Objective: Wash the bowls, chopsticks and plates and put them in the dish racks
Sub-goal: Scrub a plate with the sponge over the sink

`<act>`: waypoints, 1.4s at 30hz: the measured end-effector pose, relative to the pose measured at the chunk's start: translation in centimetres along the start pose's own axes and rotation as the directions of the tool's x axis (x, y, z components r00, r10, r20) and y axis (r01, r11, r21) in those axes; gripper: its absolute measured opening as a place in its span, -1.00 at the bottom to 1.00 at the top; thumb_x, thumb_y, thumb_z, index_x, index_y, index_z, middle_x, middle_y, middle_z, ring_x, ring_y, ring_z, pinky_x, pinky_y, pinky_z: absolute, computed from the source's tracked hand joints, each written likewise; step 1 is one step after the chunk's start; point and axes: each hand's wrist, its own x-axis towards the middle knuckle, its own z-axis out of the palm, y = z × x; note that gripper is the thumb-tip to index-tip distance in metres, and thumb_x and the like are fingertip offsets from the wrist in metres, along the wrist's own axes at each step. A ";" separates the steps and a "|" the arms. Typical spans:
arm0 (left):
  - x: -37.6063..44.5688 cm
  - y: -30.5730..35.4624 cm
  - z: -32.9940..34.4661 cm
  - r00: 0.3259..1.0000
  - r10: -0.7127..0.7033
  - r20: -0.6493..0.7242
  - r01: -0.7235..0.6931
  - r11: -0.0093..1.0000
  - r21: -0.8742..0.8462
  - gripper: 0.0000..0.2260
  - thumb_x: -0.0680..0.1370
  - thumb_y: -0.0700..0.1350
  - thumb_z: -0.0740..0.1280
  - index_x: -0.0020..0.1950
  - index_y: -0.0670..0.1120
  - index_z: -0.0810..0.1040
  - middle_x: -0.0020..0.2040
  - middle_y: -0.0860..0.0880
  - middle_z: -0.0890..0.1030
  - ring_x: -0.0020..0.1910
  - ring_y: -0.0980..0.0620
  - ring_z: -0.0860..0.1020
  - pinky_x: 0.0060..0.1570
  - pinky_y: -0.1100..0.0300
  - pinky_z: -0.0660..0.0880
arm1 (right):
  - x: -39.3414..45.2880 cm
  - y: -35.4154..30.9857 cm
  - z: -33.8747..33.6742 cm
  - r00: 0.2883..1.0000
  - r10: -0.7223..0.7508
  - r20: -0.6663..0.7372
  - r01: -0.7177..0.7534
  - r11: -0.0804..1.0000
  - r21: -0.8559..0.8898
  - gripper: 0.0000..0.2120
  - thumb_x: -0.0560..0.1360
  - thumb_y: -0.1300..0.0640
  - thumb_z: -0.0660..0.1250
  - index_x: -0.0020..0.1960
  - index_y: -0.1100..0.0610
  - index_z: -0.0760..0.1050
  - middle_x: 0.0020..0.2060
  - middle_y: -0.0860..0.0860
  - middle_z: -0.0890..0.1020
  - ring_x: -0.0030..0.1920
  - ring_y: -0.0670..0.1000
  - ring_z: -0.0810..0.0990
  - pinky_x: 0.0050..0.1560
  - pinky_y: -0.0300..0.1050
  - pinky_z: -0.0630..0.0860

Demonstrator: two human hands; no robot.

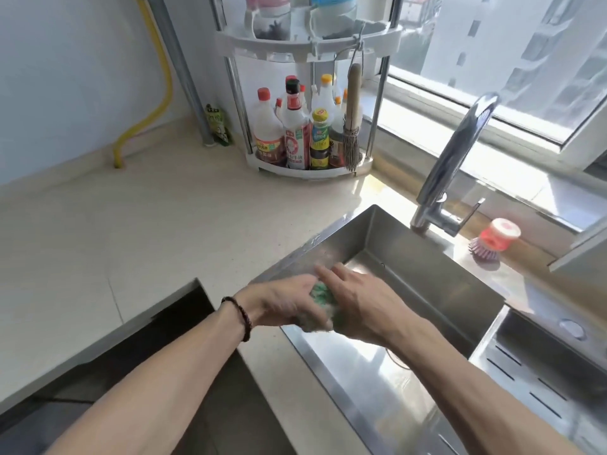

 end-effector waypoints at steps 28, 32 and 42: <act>6.9 0.1 3.1 0.929 0.004 -0.371 0.240 0.756 0.609 -0.85 0.43 -0.23 0.39 -0.23 -0.19 0.43 -0.37 -0.02 0.45 -0.39 -0.03 0.40 -0.39 0.11 0.35 | 0.3 3.5 3.4 0.930 0.059 -0.362 -0.146 0.965 -0.216 -0.66 0.04 0.33 0.52 -0.30 0.17 0.43 -0.56 0.09 0.44 -0.66 0.12 0.39 -0.51 -0.23 0.06; 7.0 0.4 3.2 0.830 0.330 -0.449 0.362 0.293 0.885 -0.85 0.50 -0.10 0.30 -0.25 -0.06 0.40 -0.33 -0.03 0.47 -0.27 -0.13 0.45 -0.22 0.11 0.38 | 0.7 2.8 2.5 0.955 0.290 -0.064 -0.294 0.955 -0.050 -0.83 0.38 0.23 0.39 -0.07 0.13 0.45 -0.18 0.12 0.63 -0.18 0.23 0.63 -0.34 -0.08 0.31; 9.5 -2.1 2.5 0.683 0.712 -0.162 0.206 0.025 0.978 -0.85 0.37 -0.23 0.38 -0.14 -0.14 0.43 -0.54 -0.03 0.39 -0.70 -0.05 0.35 -0.50 0.32 0.06 | 2.0 5.2 2.3 0.848 0.385 0.363 -0.495 0.822 0.283 -0.90 0.38 0.24 0.22 -0.25 0.07 0.34 -0.23 0.06 0.54 -0.17 0.14 0.55 -0.31 -0.12 0.40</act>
